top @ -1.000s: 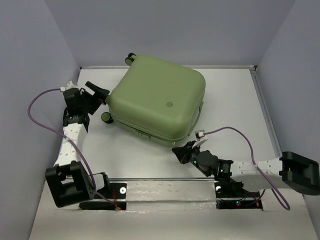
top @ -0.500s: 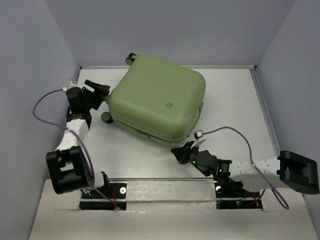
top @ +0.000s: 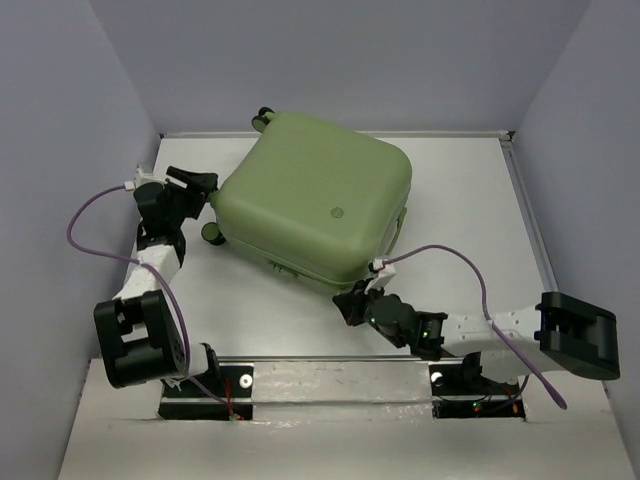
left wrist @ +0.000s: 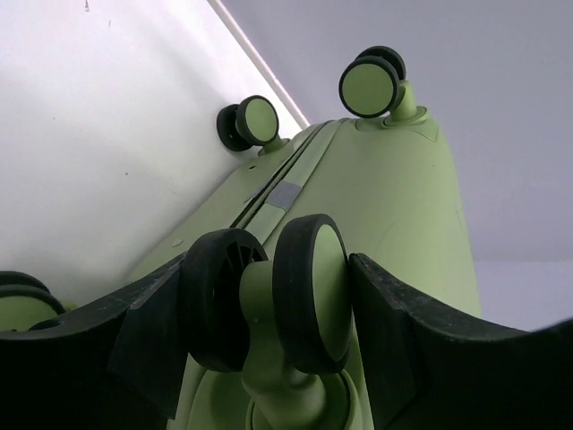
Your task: Pack the luggage
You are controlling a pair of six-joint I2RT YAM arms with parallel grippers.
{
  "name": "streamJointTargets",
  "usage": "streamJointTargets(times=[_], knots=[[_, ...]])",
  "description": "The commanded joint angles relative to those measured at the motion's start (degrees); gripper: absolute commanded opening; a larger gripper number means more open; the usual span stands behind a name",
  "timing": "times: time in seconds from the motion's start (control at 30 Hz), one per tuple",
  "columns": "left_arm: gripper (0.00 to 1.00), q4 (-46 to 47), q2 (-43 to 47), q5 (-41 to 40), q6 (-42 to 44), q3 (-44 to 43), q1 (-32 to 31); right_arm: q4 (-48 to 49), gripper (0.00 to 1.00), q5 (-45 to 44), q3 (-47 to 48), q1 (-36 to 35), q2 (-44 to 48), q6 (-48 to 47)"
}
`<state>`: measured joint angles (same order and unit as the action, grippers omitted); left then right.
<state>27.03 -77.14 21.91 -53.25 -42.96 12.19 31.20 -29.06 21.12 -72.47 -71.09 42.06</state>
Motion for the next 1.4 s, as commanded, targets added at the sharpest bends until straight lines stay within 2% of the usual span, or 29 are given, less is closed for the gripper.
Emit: streamJointTargets(times=[0.0, 0.13, 0.33, 0.47, 0.57, 0.6, 0.67, 0.73, 0.77, 0.8, 0.83, 0.9, 0.97, 1.0, 1.03, 1.07, 1.13, 1.23, 1.37], knots=[[0.06, 5.23, 11.89, 5.76, 0.87, 5.31, -4.18, -6.82, 0.07, 0.51, 8.37, -1.71, -2.91, -6.79], [0.06, -1.6, 24.21, 3.24, 5.51, 11.31, -10.5, -10.89, 0.07, -0.56, 14.02, -1.71, -1.51, -12.09], [0.06, -10.58, 41.07, -1.16, 6.41, 19.3, -19.1, -13.26, 0.07, 5.5, 11.75, 7.06, 5.94, -10.6], [0.06, -16.03, 47.95, -4.5, 7.02, 21.69, -22.55, -15.47, 0.07, 6.37, 12.01, 7.69, 7.72, -11.13], [0.06, -17.01, 52.52, -4.25, 4.75, 23.53, -23.08, -12.67, 0.07, 15.3, 11.84, 7.69, 4.93, -9.02], [0.06, -17.09, 54.36, -4.25, 4.04, 24.23, -23.52, -10.74, 0.07, 16.91, 12.01, 7.0, 3.6, -8.58], [0.06, -19.1, 55.78, -4.86, 4.3, 24.5, -24.31, -13.34, 0.07, 17.11, 13.32, 6.46, 1.58, -9.63], [0.06, -20.69, 57.28, -5.56, 6.65, 23.8, -24.31, -16.43, 0.07, 13.77, 11.85, 8.38, 4.89, -9.72], [0.06, -22.96, 57.45, -6.43, 8.06, 22.93, -24.4, -16.52, 0.07, 17.59, 10.36, 10.57, 7.69, -9.72], [0.06, -23.59, 57.28, -8.71, 9.56, 21.96, -24.4, -16.78, 0.07, 18.85, 8.69, 13.03, 11.03, -9.46], [0.06, -23.95, 55.98, -9.42, 10.88, 19.52, -24.32, -19.14, 0.07, 19.12, 5.97, 16.18, 18.28, -9.11], [0.07, -25.52, 53.34, -12.84, 14.12, 14.69, -24.32, -24.23, 0.07, 16.95, 4.98, 17.62, 24.48, -9.45], [0.4, -26.41, 47.9, -14.61, 15.28, 11.34, -24.23, -31.88, 0.07, 15.79, 4.45, 17.62, 30.9, -9.28], [0.59, -26.41, 45.96, -14.62, 15.46, 9.75, -24.23, -34.34, 0.07, 15.61, 4.28, 17.62, 32.58, -9.11], [0.83, -26.5, 42.55, -14.7, 15.64, 7.04, -24.31, -37.5, 0.07, 15.35, 4.01, 17.62, 33.9, -8.32], [0.9, -26.93, 41.21, -15.23, 15.64, 5.97, -24.23, -38.66, 0.07, 15.17, 3.49, 17.62, 36.35, -7.97], [0.99, -26.94, 38.75, -16.98, 16.25, 3.86, -24.05, -40.77, 0.07, 15.87, 3.13, 17.62, 37.77, -7.18], [0.99, -28.95, 37.42, -20.93, 17.48, 2.71, -23.61, -42.36, 0.08, 18.42, 3.05, 17.62, 37.26, -7.08], [0.99, -29.85, 33.12, -20.43, 19.33, 1.12, -17.39, -43.24, 0.29, 20.27, 3.48, 17.62, 35.76, -8.57]])
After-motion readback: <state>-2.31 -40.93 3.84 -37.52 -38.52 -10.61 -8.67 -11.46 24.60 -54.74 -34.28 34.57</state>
